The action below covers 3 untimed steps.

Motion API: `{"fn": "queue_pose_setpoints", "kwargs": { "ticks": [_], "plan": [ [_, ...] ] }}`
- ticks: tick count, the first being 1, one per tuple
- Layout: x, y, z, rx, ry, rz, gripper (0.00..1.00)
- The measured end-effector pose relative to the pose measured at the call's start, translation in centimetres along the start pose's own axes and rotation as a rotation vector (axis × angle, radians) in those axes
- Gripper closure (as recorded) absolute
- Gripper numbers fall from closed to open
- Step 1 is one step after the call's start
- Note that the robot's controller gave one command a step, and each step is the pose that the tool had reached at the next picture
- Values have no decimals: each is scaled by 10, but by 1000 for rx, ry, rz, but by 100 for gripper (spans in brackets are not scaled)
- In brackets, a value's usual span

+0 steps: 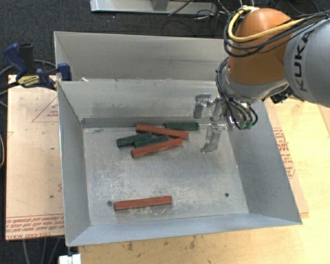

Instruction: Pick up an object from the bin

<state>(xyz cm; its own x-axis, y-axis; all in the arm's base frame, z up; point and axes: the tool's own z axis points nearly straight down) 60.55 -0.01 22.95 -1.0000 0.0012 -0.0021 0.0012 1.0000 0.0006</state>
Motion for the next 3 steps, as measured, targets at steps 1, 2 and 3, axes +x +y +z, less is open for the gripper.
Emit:
{"fn": "queue_pose_setpoints", "kwargs": {
  "ticks": [1, 2, 3],
  "plan": [
    [-20, 64, 121, -2, 6, -206, 0],
    [-52, 95, 159, -2, -4, -156, 0],
    [-53, 94, 154, -3, -5, -153, 100]
  ]
}}
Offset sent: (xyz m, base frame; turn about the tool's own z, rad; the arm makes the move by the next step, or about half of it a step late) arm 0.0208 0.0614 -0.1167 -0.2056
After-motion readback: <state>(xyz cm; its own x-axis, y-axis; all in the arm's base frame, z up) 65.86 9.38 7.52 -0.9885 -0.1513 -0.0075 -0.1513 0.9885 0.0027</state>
